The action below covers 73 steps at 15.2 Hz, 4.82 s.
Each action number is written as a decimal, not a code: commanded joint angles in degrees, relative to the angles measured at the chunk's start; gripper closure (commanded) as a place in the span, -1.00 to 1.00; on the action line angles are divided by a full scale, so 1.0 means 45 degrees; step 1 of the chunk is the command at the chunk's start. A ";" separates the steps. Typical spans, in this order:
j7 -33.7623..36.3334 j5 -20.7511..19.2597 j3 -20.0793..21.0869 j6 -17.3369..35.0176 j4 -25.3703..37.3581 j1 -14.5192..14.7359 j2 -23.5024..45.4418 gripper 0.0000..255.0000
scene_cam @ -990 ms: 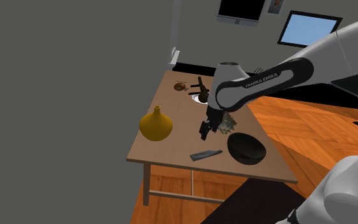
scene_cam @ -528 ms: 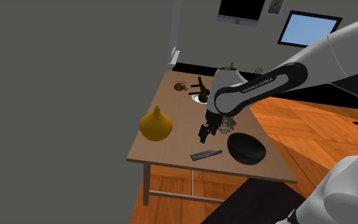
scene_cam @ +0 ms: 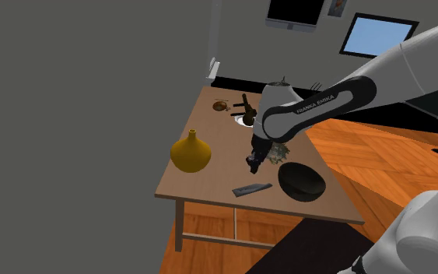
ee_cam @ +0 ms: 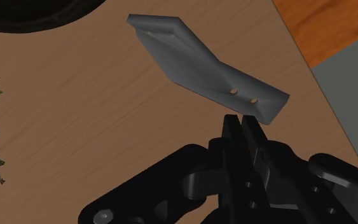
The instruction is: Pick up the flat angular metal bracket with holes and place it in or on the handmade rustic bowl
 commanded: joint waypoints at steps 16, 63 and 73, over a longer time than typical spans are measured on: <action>-1.0497 0.0462 -0.0890 0.1080 0.0332 -0.0222 0.2967 -1.00; -1.0304 0.0321 -0.0905 -0.2753 0.1257 -0.0233 0.0057 1.00; -1.0756 0.0138 -0.1231 -0.4051 0.1315 -0.0506 -0.1169 1.00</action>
